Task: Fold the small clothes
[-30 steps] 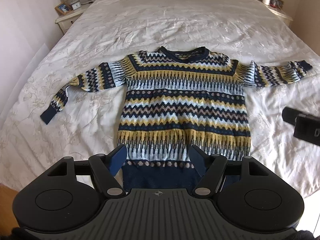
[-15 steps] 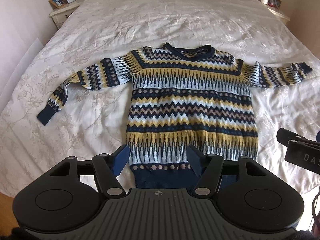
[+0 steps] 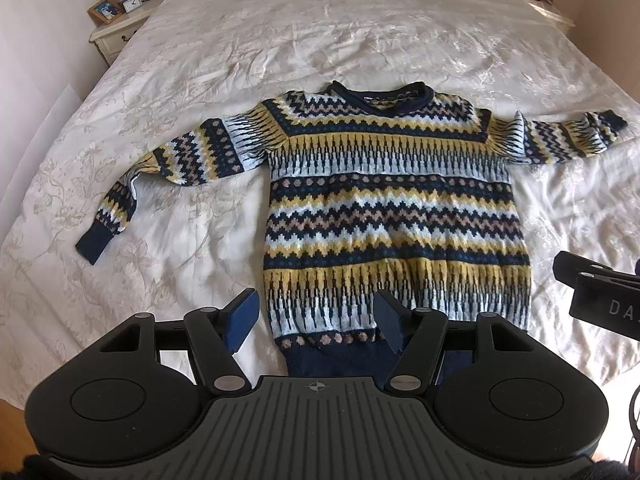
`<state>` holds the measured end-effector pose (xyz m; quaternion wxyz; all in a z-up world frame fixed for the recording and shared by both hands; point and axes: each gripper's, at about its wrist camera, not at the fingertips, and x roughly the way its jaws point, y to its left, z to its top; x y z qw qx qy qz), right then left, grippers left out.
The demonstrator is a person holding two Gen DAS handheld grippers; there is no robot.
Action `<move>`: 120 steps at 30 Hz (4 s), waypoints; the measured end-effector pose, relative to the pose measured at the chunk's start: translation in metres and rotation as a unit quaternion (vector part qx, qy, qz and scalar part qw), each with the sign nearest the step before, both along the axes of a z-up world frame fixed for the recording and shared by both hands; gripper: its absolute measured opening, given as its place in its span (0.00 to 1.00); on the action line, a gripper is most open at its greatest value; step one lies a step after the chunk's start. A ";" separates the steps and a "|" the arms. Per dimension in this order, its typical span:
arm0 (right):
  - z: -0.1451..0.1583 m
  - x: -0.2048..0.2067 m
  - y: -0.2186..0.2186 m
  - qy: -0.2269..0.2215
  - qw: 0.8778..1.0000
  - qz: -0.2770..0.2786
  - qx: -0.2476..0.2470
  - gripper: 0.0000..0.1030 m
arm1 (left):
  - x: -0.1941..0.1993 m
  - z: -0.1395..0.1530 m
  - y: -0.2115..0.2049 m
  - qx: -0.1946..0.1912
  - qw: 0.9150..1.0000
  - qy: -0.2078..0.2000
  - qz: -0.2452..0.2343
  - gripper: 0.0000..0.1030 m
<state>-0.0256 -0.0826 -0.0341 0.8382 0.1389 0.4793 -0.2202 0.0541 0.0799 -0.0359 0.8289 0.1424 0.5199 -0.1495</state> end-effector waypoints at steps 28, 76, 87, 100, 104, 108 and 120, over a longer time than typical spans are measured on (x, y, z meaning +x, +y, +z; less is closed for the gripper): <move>0.002 0.004 -0.002 -0.003 1.000 0.010 -0.004 0.99 | 0.005 -0.001 -0.001 -0.006 1.000 0.007 0.014 0.60; -0.021 0.002 -0.050 0.000 0.994 0.103 0.035 0.99 | -0.020 -0.007 -0.047 0.016 0.997 0.009 0.078 0.60; -0.034 0.034 -0.058 0.037 0.996 0.084 0.018 0.99 | 0.025 -0.018 -0.056 -0.031 0.999 0.002 0.043 0.59; -0.049 0.070 -0.107 0.044 0.998 0.023 -0.024 0.99 | 0.099 -0.051 -0.067 -0.036 0.999 0.038 0.015 0.59; -0.050 0.071 -0.149 0.020 0.999 0.002 -0.047 0.99 | 0.108 -0.047 -0.087 -0.030 0.999 0.016 0.007 0.58; -0.057 0.073 -0.210 0.007 0.999 -0.028 -0.045 0.98 | 0.110 -0.044 -0.115 -0.026 1.000 -0.001 0.000 0.55; -0.101 0.097 -0.469 -0.044 0.987 -0.140 0.068 0.74 | 0.100 -0.019 -0.211 -0.023 0.997 -0.049 0.058 0.55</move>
